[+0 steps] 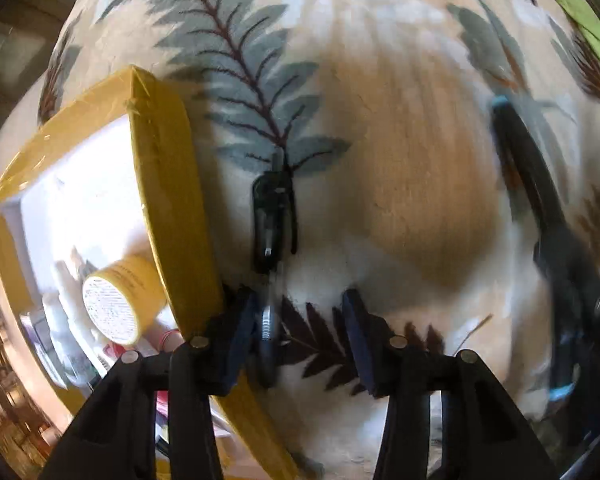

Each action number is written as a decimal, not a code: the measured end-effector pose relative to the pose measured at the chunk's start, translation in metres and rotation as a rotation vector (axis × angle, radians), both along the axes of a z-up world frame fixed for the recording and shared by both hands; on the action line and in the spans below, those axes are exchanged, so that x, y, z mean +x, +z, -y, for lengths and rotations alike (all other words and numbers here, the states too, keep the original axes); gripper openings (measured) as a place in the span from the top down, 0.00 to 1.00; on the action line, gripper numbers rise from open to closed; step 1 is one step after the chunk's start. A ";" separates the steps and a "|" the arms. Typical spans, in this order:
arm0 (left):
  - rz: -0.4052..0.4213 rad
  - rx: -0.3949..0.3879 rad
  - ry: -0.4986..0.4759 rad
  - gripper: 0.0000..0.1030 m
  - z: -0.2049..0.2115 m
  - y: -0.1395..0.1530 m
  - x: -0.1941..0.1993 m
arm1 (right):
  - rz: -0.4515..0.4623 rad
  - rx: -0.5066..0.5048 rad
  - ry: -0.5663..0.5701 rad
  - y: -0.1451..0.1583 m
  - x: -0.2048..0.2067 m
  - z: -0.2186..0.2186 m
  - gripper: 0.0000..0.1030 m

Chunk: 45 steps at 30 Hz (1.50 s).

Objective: Organize rigid objects
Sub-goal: 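Hold the blue-capped marker with the right tool while the left tool grasps a black pen, then carry the marker and the black pen into the tray and open both tools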

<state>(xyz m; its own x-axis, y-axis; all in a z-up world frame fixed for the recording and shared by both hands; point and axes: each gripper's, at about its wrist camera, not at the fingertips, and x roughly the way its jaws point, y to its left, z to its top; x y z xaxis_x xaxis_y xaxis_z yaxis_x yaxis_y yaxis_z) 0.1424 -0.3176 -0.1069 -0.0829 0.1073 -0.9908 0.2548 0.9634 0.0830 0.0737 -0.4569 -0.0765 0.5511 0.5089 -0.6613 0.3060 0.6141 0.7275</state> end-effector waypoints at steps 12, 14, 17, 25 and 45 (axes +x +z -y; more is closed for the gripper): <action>0.084 -0.350 0.090 0.92 -0.032 0.013 -0.036 | 0.010 -0.018 0.019 0.001 0.000 -0.003 0.86; 0.084 -0.472 0.140 0.92 -0.053 0.023 -0.047 | 0.029 -0.019 0.029 0.004 -0.001 -0.006 0.86; 0.105 -0.637 0.203 0.92 -0.092 0.048 -0.071 | 0.101 -0.020 0.076 0.019 -0.004 -0.019 0.86; 0.216 -0.812 0.406 0.92 -0.274 0.085 -0.119 | 0.313 0.033 0.459 0.071 -0.019 -0.142 0.86; 0.181 -0.728 0.468 0.91 -0.304 0.007 -0.151 | 0.191 -0.374 0.625 0.035 -0.021 -0.258 0.86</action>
<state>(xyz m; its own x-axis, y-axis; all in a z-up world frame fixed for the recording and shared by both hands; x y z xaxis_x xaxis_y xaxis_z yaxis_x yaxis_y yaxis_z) -0.0087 -0.0139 -0.0995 0.2045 -0.5610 -0.8021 -0.1366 0.7951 -0.5909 0.0526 -0.1991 -0.0418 0.3561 0.5250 -0.7730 -0.2911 0.8484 0.4421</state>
